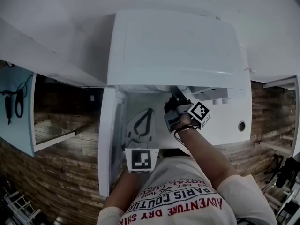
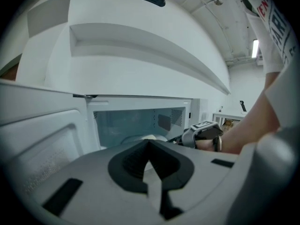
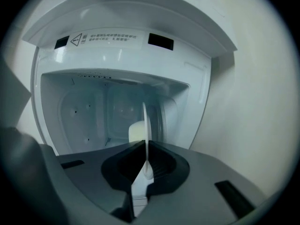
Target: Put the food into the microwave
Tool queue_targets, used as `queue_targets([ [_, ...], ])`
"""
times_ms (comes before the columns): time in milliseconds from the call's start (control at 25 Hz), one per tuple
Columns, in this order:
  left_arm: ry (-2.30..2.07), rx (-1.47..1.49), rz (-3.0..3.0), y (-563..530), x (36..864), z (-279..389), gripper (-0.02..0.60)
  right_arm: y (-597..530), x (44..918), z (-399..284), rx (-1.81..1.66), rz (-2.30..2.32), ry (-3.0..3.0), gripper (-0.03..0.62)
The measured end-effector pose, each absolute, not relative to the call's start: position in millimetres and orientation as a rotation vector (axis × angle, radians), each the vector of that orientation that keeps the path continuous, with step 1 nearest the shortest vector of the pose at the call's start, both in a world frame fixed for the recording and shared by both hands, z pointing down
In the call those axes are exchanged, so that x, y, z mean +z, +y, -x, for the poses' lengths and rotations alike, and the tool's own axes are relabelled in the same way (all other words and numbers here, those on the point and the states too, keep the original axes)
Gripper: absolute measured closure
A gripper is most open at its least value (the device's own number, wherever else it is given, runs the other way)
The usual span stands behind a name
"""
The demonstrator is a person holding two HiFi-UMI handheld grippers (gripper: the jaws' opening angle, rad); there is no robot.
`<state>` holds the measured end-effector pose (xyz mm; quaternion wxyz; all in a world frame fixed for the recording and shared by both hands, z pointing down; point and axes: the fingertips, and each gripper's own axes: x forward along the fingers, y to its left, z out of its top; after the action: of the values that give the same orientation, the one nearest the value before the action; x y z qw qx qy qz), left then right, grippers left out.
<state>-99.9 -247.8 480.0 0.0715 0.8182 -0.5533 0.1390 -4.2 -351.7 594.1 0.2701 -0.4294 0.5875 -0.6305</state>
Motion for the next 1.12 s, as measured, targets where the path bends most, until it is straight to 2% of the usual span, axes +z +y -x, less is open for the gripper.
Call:
queue_targets([
  [400, -1.663, 0.408, -2.456, -249.9, 478.2, 101.2, 0.577, -361.8, 583.2, 13.8, -1.704, 1.226, 1.682, 0.568],
  [600, -1.639, 0.409, -2.451, -248.5, 483.5, 99.5, 0.577, -361.3, 569.1, 16.1, -1.617, 1.243, 1.736, 0.399],
  [800, -1.627, 0.449, -2.488, -249.5, 485.4, 98.6, 0.577, -361.3, 563.7, 8.0, -1.494, 1.400, 1.850, 0.322],
  [960, -1.617, 0.432, -2.472, -248.2, 485.5, 96.5, 0.577, -360.7, 566.0, 5.7, -1.403, 1.555, 1.979, 0.312],
  [1120, -1.605, 0.441, -2.498, -246.8, 484.1, 95.0, 0.577, -362.9, 566.3, 7.8, -1.332, 1.635, 2.081, 0.275],
])
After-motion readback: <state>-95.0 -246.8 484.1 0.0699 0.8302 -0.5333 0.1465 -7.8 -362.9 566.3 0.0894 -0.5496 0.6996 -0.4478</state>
